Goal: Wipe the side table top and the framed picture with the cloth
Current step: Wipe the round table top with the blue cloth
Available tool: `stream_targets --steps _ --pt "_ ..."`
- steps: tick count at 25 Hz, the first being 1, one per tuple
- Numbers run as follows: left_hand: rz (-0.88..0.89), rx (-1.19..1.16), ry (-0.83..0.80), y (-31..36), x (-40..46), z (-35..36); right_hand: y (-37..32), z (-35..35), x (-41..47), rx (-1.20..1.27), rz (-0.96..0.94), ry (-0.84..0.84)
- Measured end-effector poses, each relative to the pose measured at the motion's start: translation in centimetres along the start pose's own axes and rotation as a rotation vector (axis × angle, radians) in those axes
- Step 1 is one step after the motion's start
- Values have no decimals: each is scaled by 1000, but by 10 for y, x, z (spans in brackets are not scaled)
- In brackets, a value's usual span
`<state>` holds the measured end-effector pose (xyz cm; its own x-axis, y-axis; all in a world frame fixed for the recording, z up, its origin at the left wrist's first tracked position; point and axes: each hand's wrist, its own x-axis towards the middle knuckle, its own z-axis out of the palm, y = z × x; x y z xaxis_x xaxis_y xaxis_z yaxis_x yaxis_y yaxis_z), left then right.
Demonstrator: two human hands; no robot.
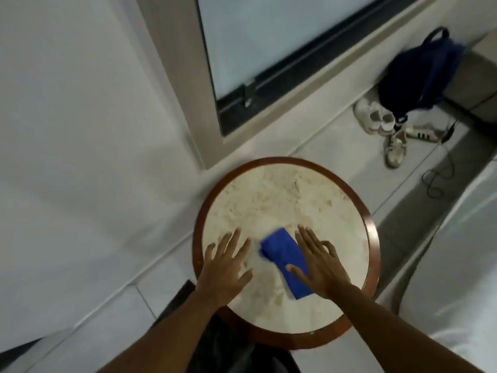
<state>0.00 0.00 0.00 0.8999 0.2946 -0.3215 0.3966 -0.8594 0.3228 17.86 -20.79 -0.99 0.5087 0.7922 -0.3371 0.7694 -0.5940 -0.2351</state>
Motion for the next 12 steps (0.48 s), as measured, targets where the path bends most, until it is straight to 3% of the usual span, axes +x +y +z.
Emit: stream_targets --steps 1,4,8,12 --pt "14 30 -55 -2 17 32 13 30 7 -14 -25 -56" --pt "41 119 18 -11 61 104 29 99 32 -114 -131 -15" --pt "115 161 159 -6 89 172 34 158 49 -48 -173 200" --pt "90 210 221 4 90 172 32 157 54 73 -160 403"
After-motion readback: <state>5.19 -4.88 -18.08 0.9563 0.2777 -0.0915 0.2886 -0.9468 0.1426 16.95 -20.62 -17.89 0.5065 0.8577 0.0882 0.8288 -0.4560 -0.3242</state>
